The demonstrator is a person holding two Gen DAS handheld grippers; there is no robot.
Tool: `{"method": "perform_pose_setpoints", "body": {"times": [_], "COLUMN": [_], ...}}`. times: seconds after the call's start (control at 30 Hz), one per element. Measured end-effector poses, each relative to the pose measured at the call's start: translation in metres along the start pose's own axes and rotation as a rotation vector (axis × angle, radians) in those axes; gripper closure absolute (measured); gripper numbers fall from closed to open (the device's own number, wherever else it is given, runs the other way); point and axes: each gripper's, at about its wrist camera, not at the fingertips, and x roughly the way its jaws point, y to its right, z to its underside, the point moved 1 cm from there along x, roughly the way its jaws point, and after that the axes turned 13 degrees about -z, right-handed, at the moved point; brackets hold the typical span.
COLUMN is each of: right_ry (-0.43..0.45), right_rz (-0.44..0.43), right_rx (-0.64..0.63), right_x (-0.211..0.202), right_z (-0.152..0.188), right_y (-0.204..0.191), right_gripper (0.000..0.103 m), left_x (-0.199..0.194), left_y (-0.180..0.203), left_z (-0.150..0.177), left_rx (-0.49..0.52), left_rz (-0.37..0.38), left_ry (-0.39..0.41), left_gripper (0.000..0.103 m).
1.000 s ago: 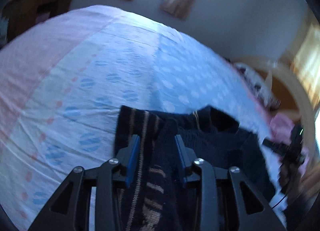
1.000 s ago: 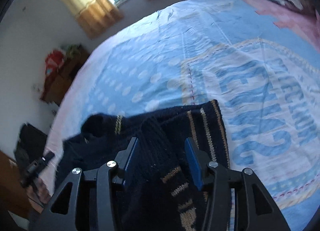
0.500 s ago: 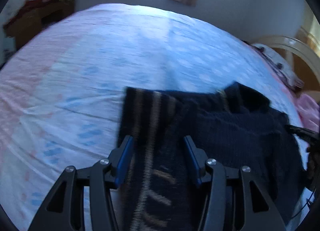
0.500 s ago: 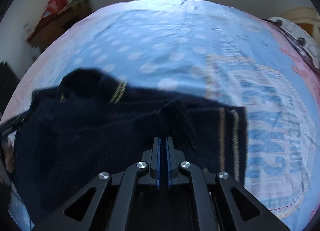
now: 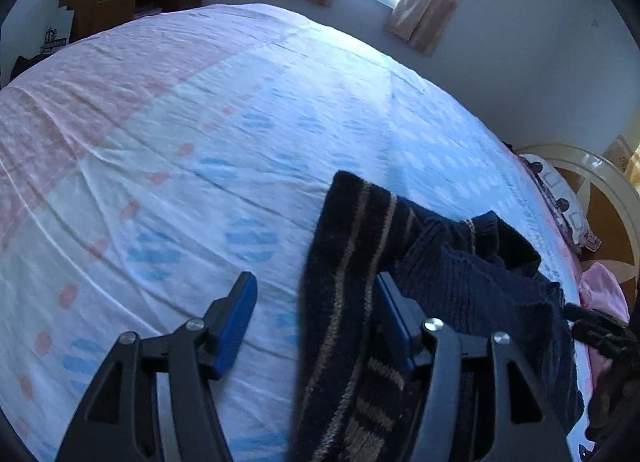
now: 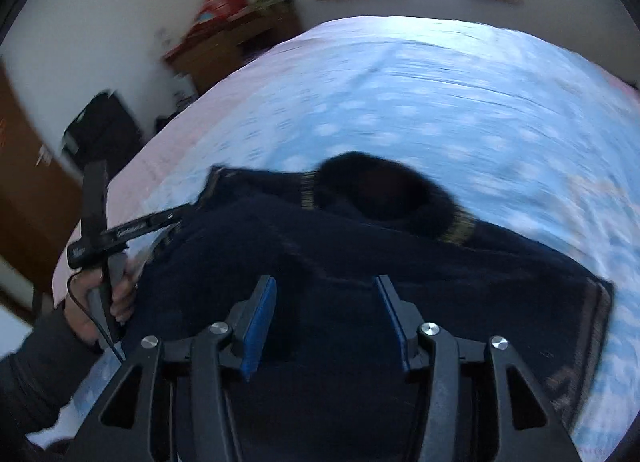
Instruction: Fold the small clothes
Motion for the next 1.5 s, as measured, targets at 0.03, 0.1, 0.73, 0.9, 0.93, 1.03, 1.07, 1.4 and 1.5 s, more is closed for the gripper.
{"method": "perform_pose_setpoints", "body": {"times": [0.03, 0.1, 0.73, 0.9, 0.93, 1.03, 1.07, 1.4, 1.5], "right_ry": [-0.02, -0.078, -0.016, 0.1, 0.114, 0.107, 0.089, 0.043, 0.049], "right_rz": [-0.004, -0.008, 0.219, 0.381, 0.436, 0.466, 0.461, 0.674, 0.704], "right_rx": [-0.012, -0.016, 0.066, 0.098, 0.118, 0.188, 0.187, 0.145, 0.246], "right_x": [0.008, 0.031, 0.044, -0.029, -0.04, -0.056, -0.052, -0.043, -0.061], "right_z": [-0.001, 0.0, -0.024, -0.004, 0.0, 0.01, 0.012, 0.02, 0.027], "right_y": [-0.005, -0.011, 0.034, 0.066, 0.077, 0.105, 0.109, 0.112, 0.145], "right_gripper": [0.052, 0.052, 0.051, 0.051, 0.051, 0.051, 0.051, 0.103, 0.103], "left_x": [0.0, 0.0, -0.001, -0.001, -0.001, -0.001, -0.001, -0.001, -0.001], "left_y": [-0.001, -0.002, -0.016, -0.017, -0.018, -0.018, -0.018, -0.017, -0.017], "left_z": [0.0, 0.0, -0.001, -0.001, 0.0, 0.0, 0.0, -0.001, 0.0], "left_rx": [-0.002, -0.009, -0.081, -0.081, -0.082, -0.086, -0.086, -0.08, -0.08], "left_rz": [0.006, 0.022, 0.067, 0.07, 0.071, 0.074, 0.074, 0.07, 0.071], "left_ry": [0.0, -0.003, 0.014, 0.014, 0.014, 0.012, 0.012, 0.011, 0.011], "left_gripper": [0.04, 0.04, 0.034, 0.034, 0.034, 0.034, 0.034, 0.033, 0.033]}}
